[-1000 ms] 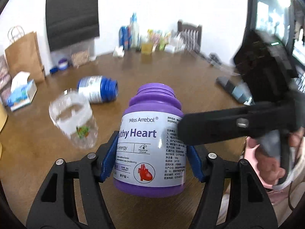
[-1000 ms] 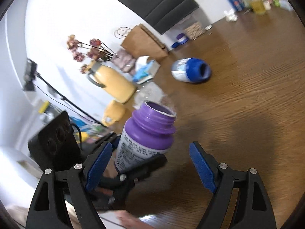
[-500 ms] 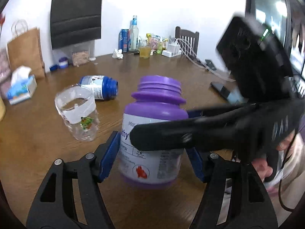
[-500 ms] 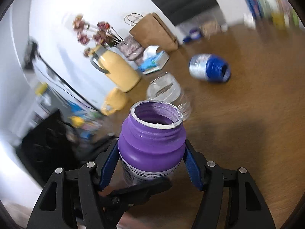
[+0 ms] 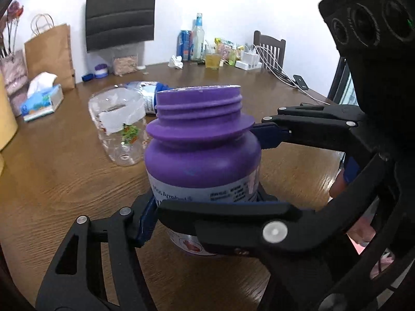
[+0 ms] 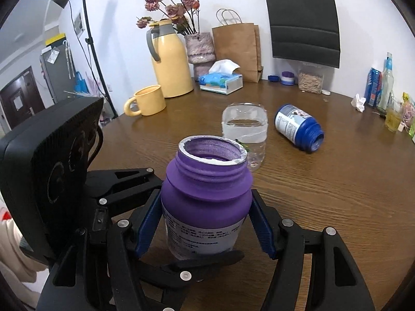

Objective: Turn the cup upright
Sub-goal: 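Rotate the left gripper to turn the purple bottle cap-up while the right gripper hovers beside it, then lower the upright purple bottle onto the table with the left gripper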

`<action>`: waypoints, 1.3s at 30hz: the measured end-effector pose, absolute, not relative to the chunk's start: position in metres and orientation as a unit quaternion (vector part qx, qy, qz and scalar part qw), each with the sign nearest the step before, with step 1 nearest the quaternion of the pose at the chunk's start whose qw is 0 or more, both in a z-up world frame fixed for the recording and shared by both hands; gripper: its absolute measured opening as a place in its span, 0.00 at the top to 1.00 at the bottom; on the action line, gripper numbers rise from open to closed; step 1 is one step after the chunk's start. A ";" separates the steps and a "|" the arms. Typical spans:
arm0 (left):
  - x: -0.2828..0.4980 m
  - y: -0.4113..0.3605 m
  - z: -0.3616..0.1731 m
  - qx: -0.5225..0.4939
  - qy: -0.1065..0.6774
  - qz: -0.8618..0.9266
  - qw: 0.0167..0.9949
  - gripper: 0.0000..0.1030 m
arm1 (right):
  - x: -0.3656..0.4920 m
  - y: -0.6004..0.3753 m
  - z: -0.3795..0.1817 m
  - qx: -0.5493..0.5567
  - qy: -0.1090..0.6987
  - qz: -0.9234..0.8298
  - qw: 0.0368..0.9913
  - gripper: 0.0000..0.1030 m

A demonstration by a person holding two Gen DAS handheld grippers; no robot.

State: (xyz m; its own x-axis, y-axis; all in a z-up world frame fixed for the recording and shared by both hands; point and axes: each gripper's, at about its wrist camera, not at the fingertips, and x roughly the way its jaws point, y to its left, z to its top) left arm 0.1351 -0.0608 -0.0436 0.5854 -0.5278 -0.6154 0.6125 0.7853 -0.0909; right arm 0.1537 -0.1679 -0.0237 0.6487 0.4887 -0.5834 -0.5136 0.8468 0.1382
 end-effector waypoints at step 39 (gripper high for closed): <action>0.220 0.084 -0.037 0.005 0.299 -0.142 0.944 0.42 | 0.280 -0.025 -0.011 -0.116 0.252 0.366 0.888 0.35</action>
